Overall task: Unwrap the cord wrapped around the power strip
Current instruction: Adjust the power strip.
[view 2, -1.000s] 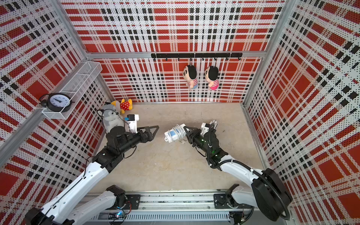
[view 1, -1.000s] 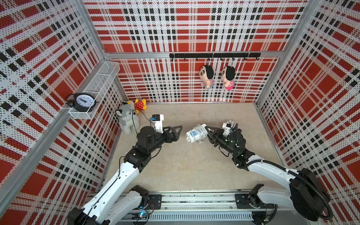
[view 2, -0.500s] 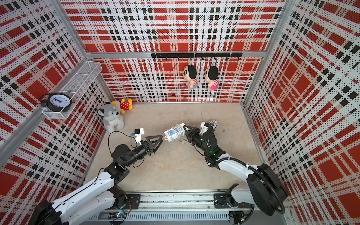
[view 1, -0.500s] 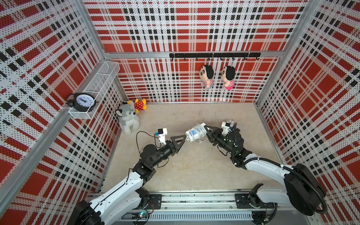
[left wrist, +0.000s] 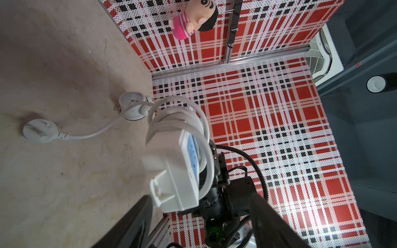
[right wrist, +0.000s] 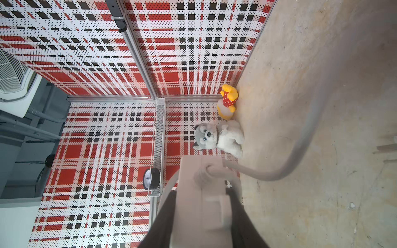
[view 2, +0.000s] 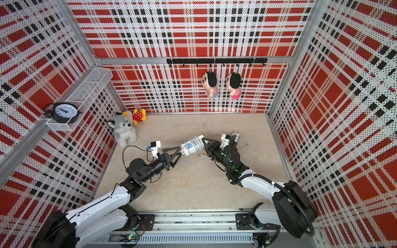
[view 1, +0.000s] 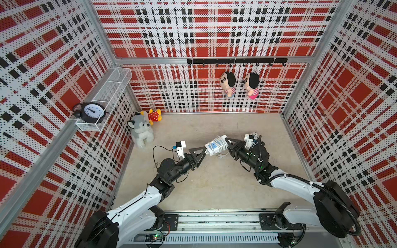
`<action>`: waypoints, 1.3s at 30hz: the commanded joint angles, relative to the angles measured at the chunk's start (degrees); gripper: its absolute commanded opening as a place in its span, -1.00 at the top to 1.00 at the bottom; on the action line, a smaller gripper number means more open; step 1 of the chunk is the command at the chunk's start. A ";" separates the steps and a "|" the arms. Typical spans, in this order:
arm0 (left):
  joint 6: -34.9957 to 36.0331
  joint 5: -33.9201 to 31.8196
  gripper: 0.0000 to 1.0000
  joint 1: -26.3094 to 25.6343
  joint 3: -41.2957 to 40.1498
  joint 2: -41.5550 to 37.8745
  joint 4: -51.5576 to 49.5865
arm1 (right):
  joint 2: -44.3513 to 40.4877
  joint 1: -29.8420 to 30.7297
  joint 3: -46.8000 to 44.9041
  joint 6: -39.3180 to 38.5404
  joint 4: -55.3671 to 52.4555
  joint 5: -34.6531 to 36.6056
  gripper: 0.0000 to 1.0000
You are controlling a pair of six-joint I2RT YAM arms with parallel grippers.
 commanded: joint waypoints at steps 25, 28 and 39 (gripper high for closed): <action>0.99 1.07 0.25 0.29 5.38 6.53 2.87 | 3.69 4.22 5.72 0.92 7.99 -0.68 1.00; 0.65 1.24 0.53 0.59 5.29 6.70 3.12 | 3.78 4.31 5.51 -0.02 7.88 -0.40 1.00; -4.31 5.07 1.00 2.26 6.83 7.40 4.96 | -7.31 -1.31 0.14 -24.90 -2.37 1.94 -0.67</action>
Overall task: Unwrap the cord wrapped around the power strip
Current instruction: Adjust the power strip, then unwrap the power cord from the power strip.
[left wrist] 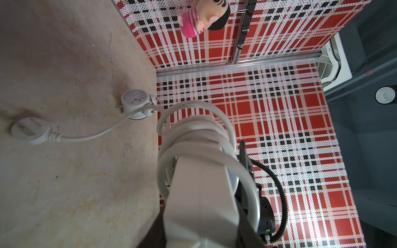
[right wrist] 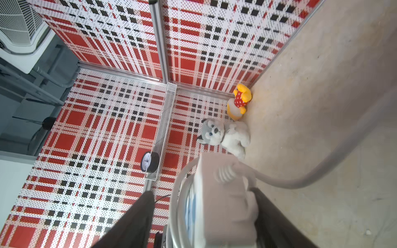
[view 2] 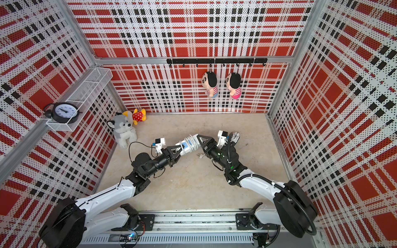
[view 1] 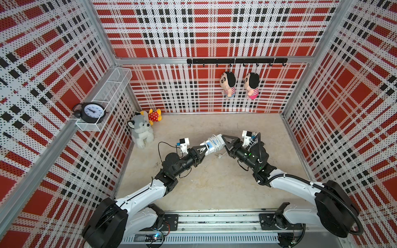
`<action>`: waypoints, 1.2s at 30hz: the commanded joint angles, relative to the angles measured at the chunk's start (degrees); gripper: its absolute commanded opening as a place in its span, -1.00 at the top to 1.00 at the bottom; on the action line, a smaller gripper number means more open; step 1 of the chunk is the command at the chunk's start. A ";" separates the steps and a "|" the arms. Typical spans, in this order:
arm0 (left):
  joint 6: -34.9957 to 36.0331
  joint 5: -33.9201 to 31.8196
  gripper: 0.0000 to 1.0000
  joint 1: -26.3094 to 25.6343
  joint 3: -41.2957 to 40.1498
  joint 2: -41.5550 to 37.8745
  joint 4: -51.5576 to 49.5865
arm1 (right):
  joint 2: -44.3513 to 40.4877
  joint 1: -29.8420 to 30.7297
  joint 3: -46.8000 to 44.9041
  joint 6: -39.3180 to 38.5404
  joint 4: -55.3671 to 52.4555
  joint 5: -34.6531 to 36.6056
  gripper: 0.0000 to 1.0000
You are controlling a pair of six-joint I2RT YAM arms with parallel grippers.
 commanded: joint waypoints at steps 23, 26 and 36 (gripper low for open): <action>1.13 25.54 1.00 10.84 9.59 -1.61 -2.93 | -13.55 -7.38 -2.30 -118.57 -18.74 -12.79 -0.68; 1.48 26.24 1.00 11.03 9.55 -2.55 -3.20 | -8.46 -8.08 -2.01 -118.61 -14.68 -16.94 -0.64; 2.01 28.58 1.00 11.11 9.72 -3.83 -3.42 | 2.48 -9.71 -2.02 -115.65 -2.80 -23.83 -0.37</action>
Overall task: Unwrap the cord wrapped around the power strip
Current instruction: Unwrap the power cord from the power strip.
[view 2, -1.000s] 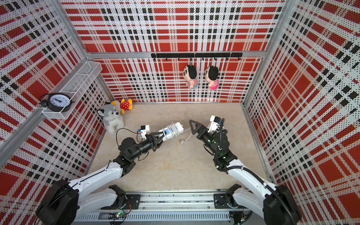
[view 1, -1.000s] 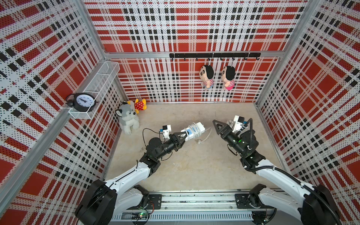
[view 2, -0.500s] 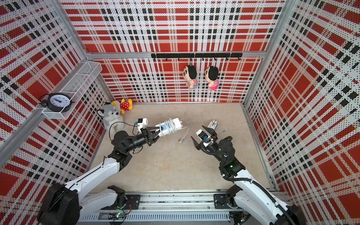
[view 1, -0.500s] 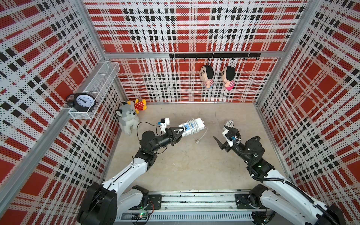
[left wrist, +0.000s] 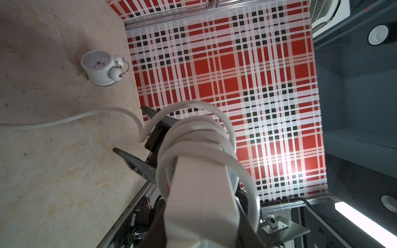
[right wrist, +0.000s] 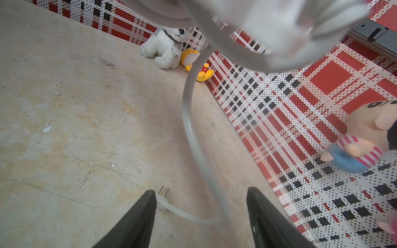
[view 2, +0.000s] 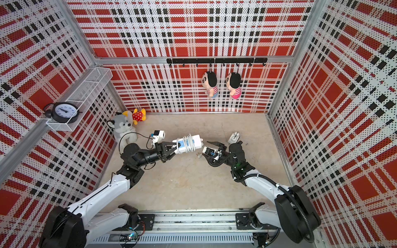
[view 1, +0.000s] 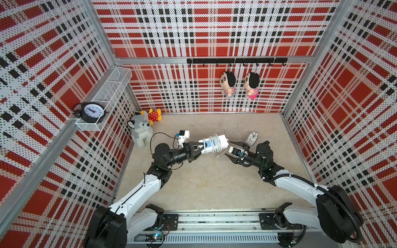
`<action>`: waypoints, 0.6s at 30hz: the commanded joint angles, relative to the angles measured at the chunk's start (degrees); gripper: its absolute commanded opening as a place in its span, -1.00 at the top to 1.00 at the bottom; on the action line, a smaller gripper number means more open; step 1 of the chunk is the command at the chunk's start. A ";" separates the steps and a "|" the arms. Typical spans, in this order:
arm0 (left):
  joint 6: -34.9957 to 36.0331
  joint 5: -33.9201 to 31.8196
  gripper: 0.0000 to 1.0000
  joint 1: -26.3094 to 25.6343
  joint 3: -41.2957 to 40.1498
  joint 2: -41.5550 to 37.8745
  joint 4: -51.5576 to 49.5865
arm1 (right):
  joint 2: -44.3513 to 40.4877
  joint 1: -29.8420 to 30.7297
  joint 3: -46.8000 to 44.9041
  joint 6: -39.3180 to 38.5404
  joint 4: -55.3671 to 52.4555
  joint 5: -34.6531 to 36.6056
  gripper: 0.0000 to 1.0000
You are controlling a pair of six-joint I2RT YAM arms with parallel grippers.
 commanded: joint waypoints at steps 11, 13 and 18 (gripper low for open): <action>1.57 2.28 1.00 -0.52 2.13 -2.98 2.59 | 8.99 -2.07 -1.62 3.81 22.93 -8.13 0.46; 1.85 2.76 1.00 -0.97 2.29 -3.26 2.53 | 9.39 -2.08 -1.89 4.36 24.73 -7.77 0.69; 3.14 2.73 1.00 -0.89 0.90 -4.42 1.12 | 8.42 -2.73 -2.16 6.63 30.20 -6.58 1.00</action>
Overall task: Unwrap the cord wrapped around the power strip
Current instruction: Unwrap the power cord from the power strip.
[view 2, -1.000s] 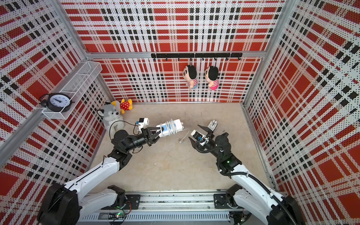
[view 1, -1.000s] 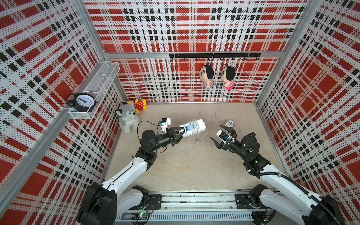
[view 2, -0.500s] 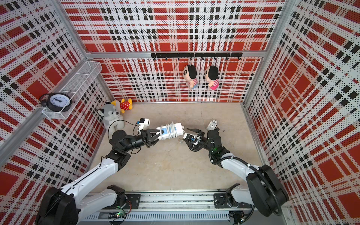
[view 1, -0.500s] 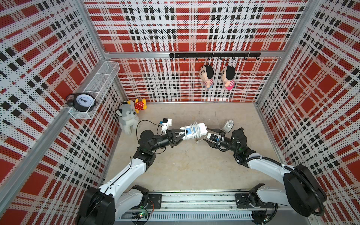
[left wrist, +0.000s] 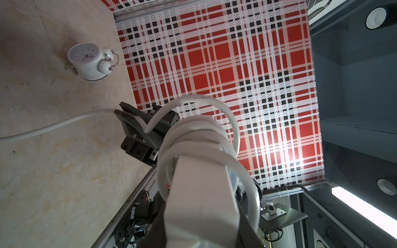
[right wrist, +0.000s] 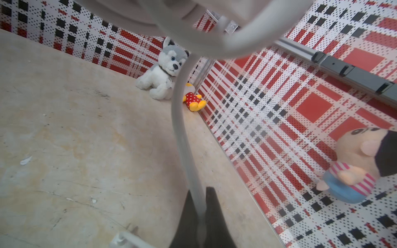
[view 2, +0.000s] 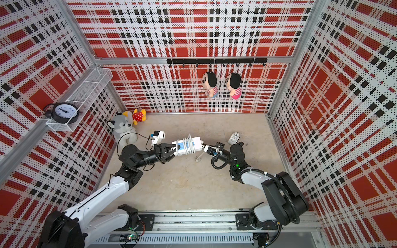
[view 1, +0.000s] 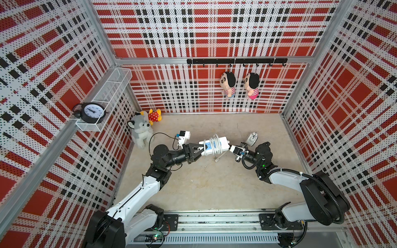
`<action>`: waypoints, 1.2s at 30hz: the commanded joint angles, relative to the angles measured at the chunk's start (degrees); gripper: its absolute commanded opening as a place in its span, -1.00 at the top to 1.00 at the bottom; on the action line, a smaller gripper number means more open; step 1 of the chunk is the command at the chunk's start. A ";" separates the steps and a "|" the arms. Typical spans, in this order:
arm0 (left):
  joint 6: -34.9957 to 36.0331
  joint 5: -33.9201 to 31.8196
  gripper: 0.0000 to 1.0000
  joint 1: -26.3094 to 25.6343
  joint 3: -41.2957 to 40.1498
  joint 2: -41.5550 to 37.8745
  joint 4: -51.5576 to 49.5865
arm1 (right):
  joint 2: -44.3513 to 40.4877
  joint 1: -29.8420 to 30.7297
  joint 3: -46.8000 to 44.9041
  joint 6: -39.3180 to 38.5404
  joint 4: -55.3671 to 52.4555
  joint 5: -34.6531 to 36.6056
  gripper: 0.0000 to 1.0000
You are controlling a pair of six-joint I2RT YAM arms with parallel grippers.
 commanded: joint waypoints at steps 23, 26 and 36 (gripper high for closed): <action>8.89 -2.86 1.00 7.49 7.19 3.26 -6.69 | -36.29 -1.40 -6.42 -4.09 -27.05 13.18 1.00; 9.18 -3.44 1.00 7.50 10.93 4.71 -6.18 | -36.55 1.84 -7.95 -8.79 -33.49 18.24 1.00; 8.99 -3.51 1.00 10.46 19.08 6.36 -5.20 | -26.59 8.37 -7.99 -11.22 -35.22 37.52 1.00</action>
